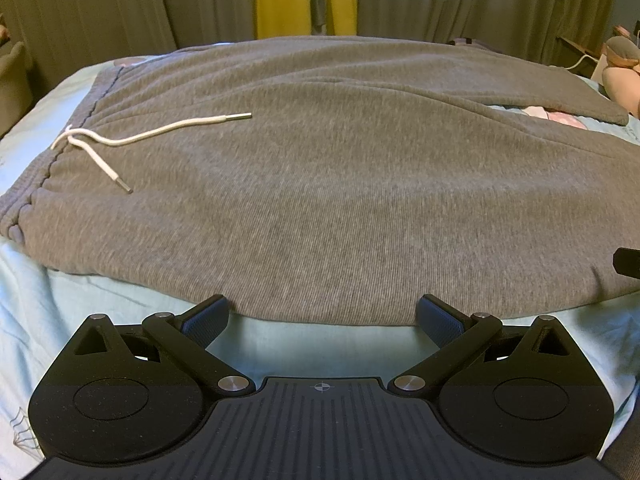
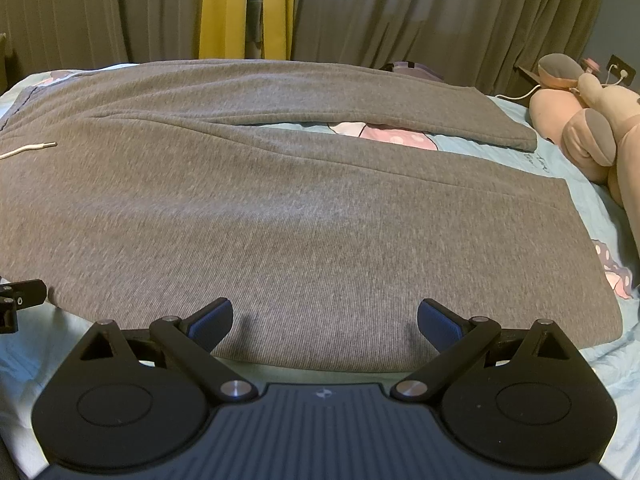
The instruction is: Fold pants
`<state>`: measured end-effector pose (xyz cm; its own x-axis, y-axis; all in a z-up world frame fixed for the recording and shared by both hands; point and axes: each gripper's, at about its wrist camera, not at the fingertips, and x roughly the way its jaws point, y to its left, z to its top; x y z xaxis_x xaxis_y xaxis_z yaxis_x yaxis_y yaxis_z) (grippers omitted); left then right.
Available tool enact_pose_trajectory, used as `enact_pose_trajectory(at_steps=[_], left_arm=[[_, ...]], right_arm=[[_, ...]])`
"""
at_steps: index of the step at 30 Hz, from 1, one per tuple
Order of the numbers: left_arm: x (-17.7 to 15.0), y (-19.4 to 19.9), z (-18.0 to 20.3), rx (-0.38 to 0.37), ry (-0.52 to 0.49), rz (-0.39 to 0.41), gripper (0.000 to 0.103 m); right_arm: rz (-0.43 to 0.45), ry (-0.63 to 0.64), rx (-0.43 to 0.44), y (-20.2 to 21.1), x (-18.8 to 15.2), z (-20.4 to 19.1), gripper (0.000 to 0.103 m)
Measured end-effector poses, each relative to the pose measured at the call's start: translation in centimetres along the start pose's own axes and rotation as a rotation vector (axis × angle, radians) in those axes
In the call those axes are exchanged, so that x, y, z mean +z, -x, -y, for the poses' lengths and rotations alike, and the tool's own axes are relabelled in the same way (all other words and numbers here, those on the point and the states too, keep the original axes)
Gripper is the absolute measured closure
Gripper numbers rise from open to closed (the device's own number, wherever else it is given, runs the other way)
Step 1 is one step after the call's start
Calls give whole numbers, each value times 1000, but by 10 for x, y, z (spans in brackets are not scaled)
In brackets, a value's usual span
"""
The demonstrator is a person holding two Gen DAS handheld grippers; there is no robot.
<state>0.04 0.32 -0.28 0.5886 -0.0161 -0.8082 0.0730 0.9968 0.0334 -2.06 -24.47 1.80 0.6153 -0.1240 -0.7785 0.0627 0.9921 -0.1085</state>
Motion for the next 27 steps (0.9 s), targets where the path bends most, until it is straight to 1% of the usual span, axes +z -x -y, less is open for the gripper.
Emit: enact_pose_trajectory(at_steps=[27], left_arm=[[1, -3, -2, -5, 18, -18, 0]], right_arm=[[-11, 14, -15, 0, 1, -2, 4]])
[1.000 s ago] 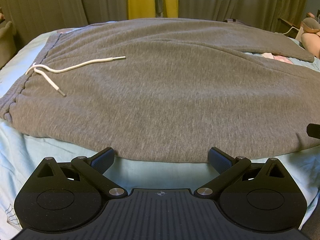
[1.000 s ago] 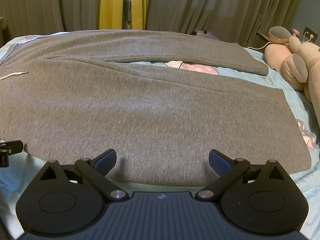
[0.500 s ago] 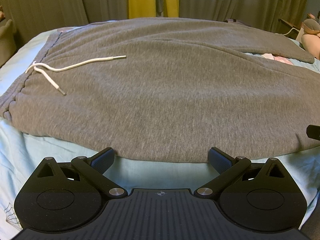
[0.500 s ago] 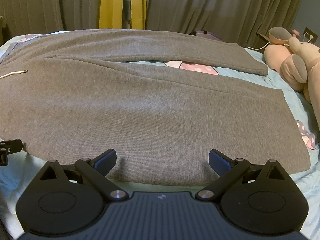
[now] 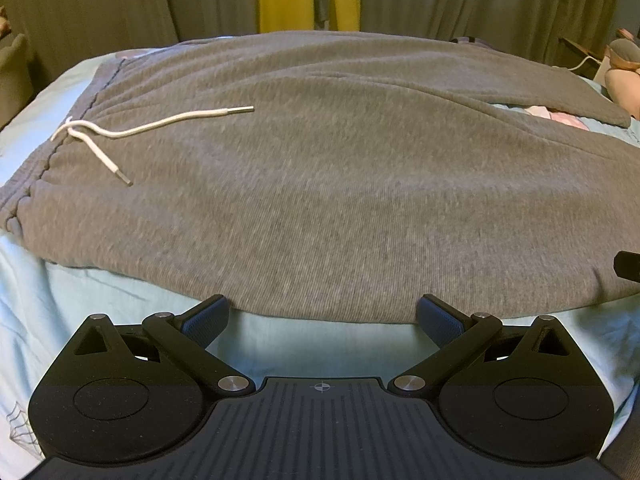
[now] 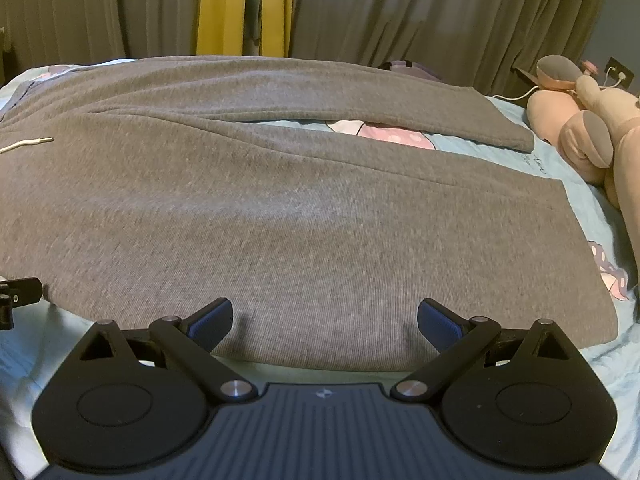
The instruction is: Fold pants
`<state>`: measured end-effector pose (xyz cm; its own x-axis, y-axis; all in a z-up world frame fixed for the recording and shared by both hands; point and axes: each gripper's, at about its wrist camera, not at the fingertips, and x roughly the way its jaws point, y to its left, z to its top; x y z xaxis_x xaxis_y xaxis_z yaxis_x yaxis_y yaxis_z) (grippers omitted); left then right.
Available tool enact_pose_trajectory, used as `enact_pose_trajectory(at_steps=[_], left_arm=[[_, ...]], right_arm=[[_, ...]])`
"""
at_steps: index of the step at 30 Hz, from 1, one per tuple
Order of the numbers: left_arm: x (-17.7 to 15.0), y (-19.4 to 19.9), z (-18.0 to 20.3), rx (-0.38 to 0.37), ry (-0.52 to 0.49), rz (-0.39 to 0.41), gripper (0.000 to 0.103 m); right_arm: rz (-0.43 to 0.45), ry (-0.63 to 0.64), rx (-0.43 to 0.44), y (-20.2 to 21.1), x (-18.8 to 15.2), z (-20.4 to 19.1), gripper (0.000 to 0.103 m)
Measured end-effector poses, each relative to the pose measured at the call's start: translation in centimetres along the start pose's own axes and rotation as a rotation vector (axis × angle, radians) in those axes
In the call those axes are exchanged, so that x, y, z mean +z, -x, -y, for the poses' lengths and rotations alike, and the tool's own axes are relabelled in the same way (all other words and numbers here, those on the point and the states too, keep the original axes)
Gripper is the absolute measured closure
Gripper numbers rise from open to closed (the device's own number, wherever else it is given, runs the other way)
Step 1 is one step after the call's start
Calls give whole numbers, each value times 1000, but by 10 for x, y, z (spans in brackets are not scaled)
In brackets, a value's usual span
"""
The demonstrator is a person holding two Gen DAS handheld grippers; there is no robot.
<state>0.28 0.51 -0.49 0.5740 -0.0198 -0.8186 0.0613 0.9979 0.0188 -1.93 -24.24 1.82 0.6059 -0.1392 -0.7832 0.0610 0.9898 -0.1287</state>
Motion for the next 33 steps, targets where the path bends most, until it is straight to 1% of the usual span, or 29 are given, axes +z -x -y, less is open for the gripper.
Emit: enact_pose_trajectory(at_steps=[16, 33], left_arm=[[0, -2, -1, 4, 4, -7, 0], [0, -3, 0, 7, -1, -19, 0]], right_arm=[[-1, -6, 7, -1, 0, 0, 4], [-25, 10, -4, -5, 1, -3, 4]])
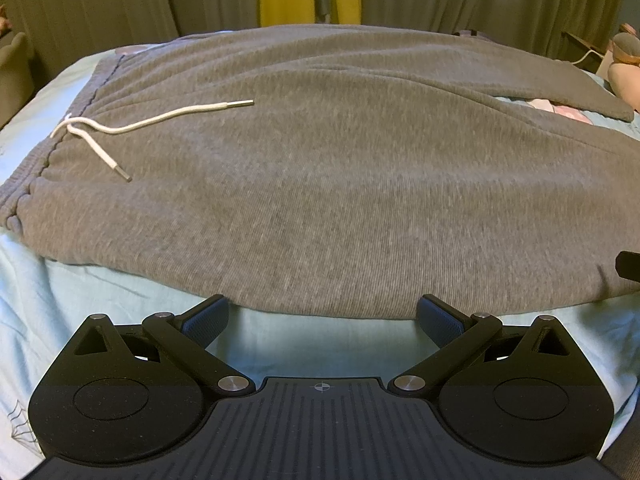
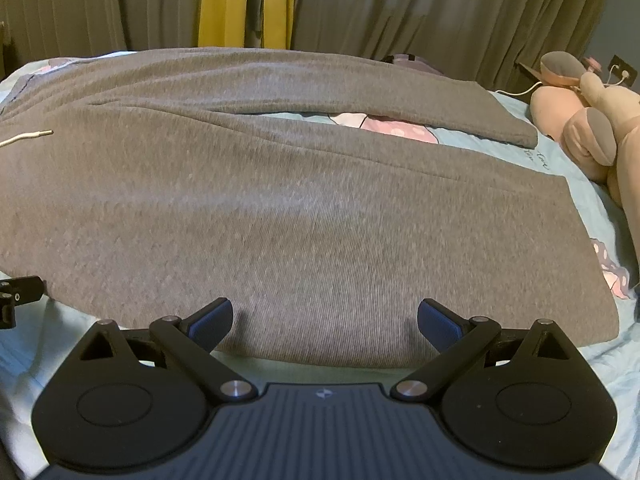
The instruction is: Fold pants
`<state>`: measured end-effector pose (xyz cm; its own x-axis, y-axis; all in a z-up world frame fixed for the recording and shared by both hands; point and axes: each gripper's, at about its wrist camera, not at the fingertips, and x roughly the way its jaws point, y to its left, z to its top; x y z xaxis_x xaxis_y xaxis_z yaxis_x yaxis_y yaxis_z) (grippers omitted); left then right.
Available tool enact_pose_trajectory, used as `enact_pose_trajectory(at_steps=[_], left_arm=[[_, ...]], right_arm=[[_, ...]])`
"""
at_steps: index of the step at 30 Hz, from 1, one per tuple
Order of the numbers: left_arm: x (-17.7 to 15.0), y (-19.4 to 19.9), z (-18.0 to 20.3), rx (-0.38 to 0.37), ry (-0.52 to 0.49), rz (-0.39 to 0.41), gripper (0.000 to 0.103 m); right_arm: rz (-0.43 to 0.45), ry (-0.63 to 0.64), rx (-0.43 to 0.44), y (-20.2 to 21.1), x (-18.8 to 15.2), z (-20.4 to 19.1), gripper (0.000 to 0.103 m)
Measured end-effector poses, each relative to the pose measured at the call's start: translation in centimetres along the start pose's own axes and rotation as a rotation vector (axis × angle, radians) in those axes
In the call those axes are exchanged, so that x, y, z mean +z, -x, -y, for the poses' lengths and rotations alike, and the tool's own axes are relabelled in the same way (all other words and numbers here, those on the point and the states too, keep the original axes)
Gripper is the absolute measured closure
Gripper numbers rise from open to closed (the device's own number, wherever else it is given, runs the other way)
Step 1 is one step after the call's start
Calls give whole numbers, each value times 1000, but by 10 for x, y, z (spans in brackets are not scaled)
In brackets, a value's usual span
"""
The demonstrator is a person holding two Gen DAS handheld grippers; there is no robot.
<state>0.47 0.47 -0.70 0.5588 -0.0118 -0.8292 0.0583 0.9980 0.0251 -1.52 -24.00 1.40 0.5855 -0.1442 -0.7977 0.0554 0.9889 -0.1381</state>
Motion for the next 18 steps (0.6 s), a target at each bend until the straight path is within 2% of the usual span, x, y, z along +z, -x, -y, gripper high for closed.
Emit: enact_pose_trajectory(at_steps=[4, 7, 9, 12, 14, 16, 18], left_arm=[[0, 2, -2, -3, 14, 4, 0], [1, 6, -7, 2, 50, 17, 0], [2, 9, -11, 34, 86, 40, 0], [2, 17, -20, 124, 164, 132, 0], [3, 23, -24, 145, 207, 213, 0], [9, 28, -25, 148, 214, 274, 0], [22, 28, -24, 184, 184, 328, 0]], right_arm=[[-39, 5, 13, -3, 3, 1, 4], [-104, -50, 63, -12, 12, 10, 4], [-157, -116, 98, -27, 20, 19, 4], [-263, -187, 135, -58, 28, 29, 4], [-330, -204, 132, -80, 29, 31, 4], [-337, -223, 135, -88, 32, 33, 4], [-355, -238, 142, -96, 35, 36, 4]])
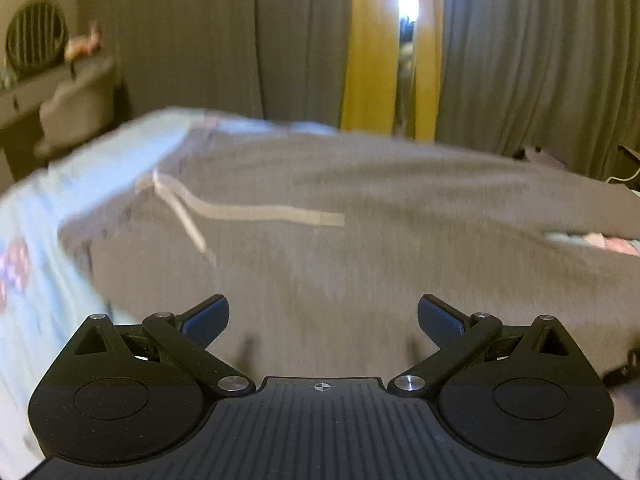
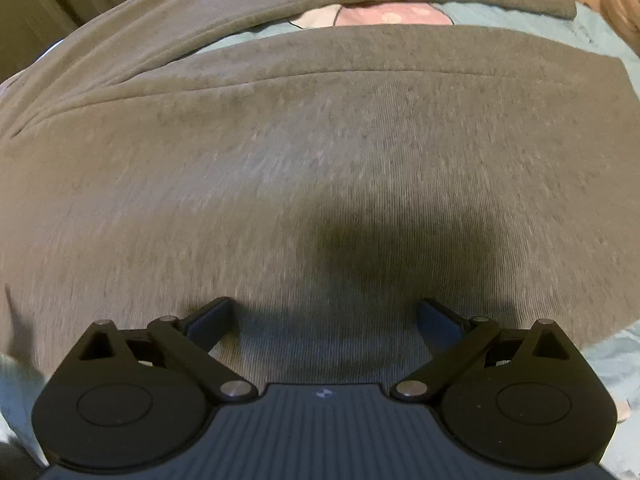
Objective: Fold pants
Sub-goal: 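Reach the right gripper to a pant leg cuff and close on it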
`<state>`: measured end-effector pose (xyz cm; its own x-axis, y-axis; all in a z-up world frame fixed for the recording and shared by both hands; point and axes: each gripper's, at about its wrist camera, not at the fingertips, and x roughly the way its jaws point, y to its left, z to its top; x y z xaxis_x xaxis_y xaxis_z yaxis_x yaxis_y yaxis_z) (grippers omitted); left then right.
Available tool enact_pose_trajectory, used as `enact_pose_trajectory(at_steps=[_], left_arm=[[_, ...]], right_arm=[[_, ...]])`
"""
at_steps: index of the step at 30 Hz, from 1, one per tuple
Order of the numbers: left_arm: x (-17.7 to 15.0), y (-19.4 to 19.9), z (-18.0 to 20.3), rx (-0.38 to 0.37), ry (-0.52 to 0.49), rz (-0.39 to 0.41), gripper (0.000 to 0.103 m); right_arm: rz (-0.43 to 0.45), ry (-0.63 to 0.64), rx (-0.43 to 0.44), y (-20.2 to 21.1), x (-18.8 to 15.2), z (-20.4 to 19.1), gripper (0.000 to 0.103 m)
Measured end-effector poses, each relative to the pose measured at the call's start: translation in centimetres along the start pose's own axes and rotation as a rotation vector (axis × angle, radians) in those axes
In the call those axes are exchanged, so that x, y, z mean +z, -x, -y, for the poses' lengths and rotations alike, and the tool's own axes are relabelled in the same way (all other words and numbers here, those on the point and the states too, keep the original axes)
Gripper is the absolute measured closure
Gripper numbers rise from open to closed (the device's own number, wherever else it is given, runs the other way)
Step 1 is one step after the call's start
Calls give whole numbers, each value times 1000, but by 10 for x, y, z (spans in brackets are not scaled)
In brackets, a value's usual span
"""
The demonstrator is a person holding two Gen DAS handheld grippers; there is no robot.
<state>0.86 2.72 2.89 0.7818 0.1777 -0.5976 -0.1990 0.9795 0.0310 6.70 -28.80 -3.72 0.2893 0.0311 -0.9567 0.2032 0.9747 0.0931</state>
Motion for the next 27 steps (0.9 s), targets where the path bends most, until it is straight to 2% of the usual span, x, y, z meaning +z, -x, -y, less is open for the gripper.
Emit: enact_pose_trajectory(at_steps=[2, 4, 5, 6, 7, 8, 9, 10, 11, 12, 14, 17, 18, 20, 22, 25, 27], left_arm=[[15, -12, 10, 53, -9, 45, 0], [29, -30, 16, 80, -6, 38, 0], [33, -42, 17, 104, 5, 32, 0], [33, -51, 17, 138, 15, 36, 0], [29, -57, 15, 174, 18, 49, 0], [23, -61, 13, 214, 12, 83, 0], [17, -63, 10, 237, -4, 115, 0], [14, -66, 7, 246, -23, 141, 0], [13, -70, 3, 252, -33, 156, 0], [15, -74, -1, 262, -25, 148, 0], [13, -85, -6, 289, 4, 125, 0], [6, -97, -6, 310, -23, 122, 0], [4, -101, -4, 327, -37, 130, 0], [1, -111, -3, 318, -43, 119, 0], [-4, -118, -3, 304, -44, 100, 0], [-7, -119, -7, 282, -17, 107, 0], [-7, -121, -11, 262, 15, 103, 0]], right_arm=[[-42, 15, -2, -5, 6, -2, 4], [-113, 42, -9, -8, 16, -5, 4], [-184, 53, 4, -9, 29, -5, 4], [-204, 43, 39, -5, 43, -3, 4], [-153, 10, 100, 6, 60, 3, 4], [-58, -35, 147, 21, 88, 11, 4], [-1, -61, 151, 29, 107, 15, 4], [86, -96, 138, 38, 142, 20, 4], [132, -110, 131, 40, 164, 21, 4], [185, -124, 120, 38, 195, 22, 6], [236, -151, 82, 23, 249, 20, 14], [296, -212, -17, -22, 316, 15, 42], [310, -236, -44, -34, 332, 13, 60], [322, -285, -54, -58, 356, 7, 62], [334, -350, -95, -78, 367, 8, 53], [341, -516, -115, -108, 383, 27, 51], [330, -522, -140, -120, 388, 25, 51]])
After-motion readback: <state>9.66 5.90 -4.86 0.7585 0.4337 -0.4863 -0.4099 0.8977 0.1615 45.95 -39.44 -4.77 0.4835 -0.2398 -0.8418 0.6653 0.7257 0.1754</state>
